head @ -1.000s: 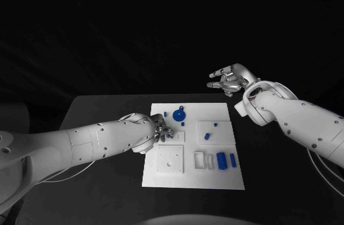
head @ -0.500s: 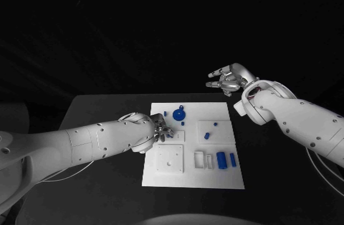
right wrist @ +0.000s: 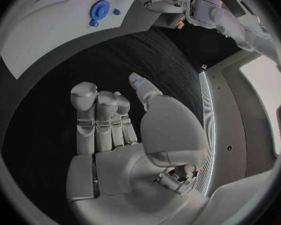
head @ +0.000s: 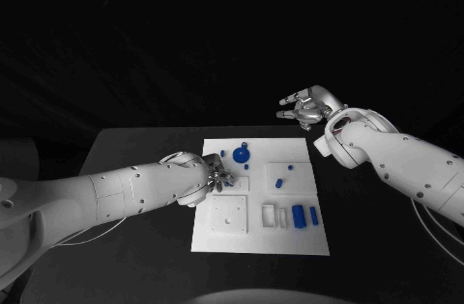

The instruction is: Assemble the parts on the task board

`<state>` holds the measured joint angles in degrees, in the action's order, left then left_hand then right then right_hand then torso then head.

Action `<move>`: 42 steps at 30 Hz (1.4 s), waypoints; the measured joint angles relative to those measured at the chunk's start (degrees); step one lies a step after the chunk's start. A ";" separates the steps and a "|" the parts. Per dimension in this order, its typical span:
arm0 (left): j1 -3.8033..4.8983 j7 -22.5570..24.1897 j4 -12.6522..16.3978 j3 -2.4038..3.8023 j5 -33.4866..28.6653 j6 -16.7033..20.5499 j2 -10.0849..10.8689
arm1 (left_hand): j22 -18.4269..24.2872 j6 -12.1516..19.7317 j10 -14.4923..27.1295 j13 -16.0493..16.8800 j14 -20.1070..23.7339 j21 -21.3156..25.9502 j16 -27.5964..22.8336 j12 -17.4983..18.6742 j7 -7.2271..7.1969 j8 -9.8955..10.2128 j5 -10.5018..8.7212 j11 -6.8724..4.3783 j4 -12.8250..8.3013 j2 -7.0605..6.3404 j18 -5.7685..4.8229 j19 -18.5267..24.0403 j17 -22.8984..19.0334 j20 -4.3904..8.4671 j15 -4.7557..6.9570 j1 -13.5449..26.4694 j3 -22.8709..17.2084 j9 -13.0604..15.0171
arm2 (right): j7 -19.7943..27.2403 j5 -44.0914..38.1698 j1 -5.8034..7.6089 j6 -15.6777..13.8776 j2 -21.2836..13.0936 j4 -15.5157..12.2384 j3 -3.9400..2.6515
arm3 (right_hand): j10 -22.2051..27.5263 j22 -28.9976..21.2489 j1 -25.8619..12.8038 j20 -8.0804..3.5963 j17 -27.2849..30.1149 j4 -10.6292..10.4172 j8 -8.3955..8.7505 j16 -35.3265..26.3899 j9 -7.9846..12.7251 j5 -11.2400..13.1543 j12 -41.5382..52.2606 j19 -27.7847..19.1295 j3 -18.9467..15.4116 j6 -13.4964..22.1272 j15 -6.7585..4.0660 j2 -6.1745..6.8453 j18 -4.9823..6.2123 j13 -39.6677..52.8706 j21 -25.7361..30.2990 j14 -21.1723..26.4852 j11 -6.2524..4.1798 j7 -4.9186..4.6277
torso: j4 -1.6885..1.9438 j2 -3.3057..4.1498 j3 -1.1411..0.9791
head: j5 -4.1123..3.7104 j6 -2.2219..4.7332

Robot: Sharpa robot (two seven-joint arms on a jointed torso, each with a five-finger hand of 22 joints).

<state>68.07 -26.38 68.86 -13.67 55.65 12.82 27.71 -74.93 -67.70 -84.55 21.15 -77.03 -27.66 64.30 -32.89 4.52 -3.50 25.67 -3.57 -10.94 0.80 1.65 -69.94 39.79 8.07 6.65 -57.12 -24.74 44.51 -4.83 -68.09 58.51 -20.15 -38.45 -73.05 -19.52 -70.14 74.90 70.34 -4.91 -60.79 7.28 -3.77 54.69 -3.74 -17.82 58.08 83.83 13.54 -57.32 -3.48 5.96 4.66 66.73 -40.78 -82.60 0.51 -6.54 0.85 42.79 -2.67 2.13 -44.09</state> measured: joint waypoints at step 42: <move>-0.11 -0.51 -1.94 0.29 -0.12 -1.65 -1.63 | 0.02 -0.39 -0.23 0.77 -0.17 0.21 1.79 -1.62 -0.01 -0.10 -2.87 0.21 0.14 0.00 -0.36 -0.83 0.40 0.42 0.71 0.00 -0.14 5.45 | -0.28 -0.02 -0.01 0.47 0.46 -0.03 0.00 | 0.21 0.00 0.00 0.00 0.05 0.48 0.00 -0.23 0.00 -0.38 0.00 0.00 0.48 -0.40 0.01 0.00 -0.27 -0.05 0.20 0.01 -0.21 -0.20 | 0.26 0.12 -0.02 | -0.52 -0.23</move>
<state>67.96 -26.89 66.91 -13.37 55.52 11.17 26.08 -74.90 -68.09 -84.77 21.92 -77.20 -27.45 66.09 -34.51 4.51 -3.60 22.80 -3.36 -10.80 0.80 1.29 -70.76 40.19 8.49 7.36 -57.12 -24.88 49.95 -5.10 -68.12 58.51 -19.68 -38.00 -73.09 -19.52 -69.92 74.90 70.35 -4.91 -60.74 7.75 -3.77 54.46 -3.74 -18.20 58.08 83.83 14.02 -57.73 -3.47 5.96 4.39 66.68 -40.58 -82.59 0.30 -6.74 1.11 42.91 -2.69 1.60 -44.32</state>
